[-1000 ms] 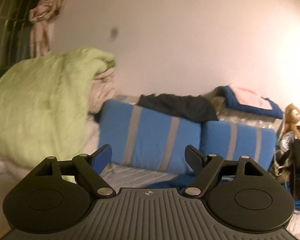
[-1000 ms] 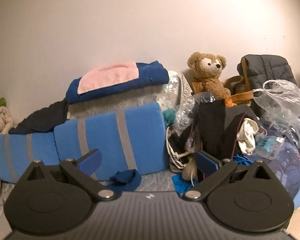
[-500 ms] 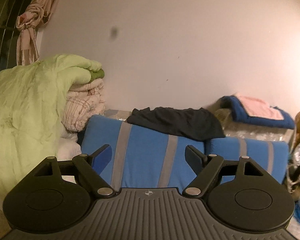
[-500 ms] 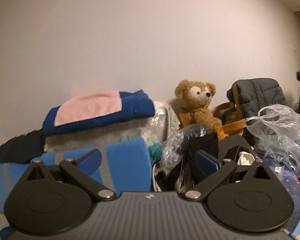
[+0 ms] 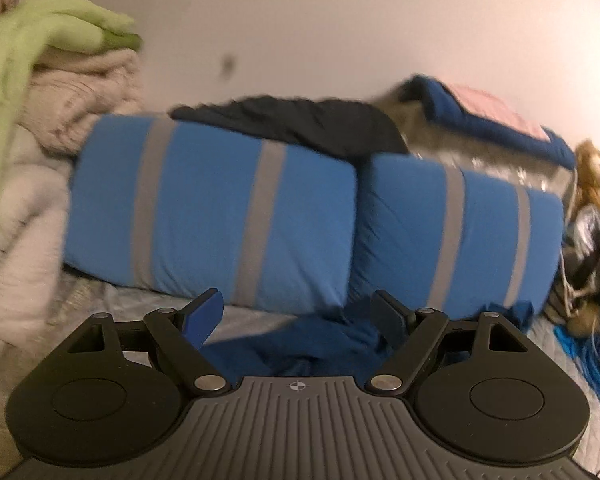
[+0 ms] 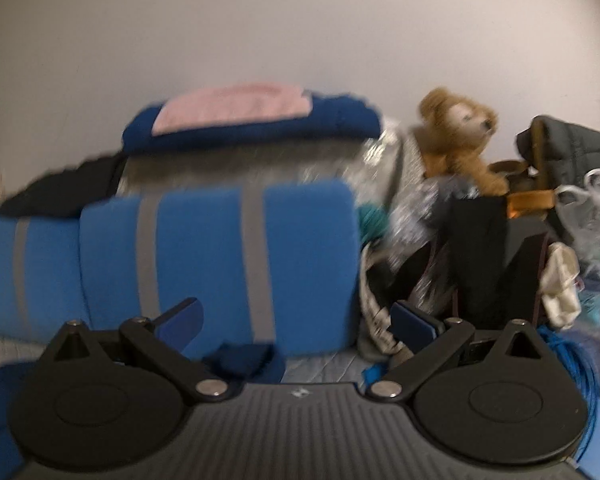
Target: Fold clothes
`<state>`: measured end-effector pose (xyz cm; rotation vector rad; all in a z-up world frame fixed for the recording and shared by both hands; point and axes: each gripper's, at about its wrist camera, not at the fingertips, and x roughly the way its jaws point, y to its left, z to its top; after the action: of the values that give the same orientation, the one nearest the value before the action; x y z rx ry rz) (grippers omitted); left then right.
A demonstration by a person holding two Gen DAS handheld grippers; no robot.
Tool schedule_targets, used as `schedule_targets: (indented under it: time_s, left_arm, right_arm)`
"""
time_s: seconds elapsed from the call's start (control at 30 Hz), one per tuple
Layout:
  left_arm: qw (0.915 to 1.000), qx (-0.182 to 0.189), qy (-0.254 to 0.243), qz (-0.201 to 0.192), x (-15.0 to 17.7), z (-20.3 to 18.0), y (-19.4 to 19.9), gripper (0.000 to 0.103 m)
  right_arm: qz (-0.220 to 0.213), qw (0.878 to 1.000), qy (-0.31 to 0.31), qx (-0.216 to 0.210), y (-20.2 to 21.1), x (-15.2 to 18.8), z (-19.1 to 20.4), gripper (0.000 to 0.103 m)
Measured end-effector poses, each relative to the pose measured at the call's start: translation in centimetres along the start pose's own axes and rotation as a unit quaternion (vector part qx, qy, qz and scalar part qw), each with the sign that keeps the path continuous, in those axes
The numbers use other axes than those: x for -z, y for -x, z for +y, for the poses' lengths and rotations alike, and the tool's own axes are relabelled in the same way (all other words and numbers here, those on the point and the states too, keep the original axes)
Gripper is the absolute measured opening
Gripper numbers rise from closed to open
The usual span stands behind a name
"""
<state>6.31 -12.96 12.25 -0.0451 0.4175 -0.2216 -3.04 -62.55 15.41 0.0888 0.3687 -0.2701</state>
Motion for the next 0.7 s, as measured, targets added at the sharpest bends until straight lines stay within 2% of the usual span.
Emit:
schedule_targets:
  time_s: [0.4, 0.7]
  left_arm:
    - [0.9982, 0.046, 0.029, 0.025, 4.1, -6.1, -6.5, 0.081]
    - [0.9957, 0.046, 0.058, 0.056, 9.3, -7.2, -10.6, 0.081]
  right_arm:
    - [0.06, 0.998, 0.01, -0.032, -5.9, 4.5, 5.8, 0.103]
    - [0.089, 0.996, 0.01, -0.02, -9.5, 6.7, 7.2, 0.103]
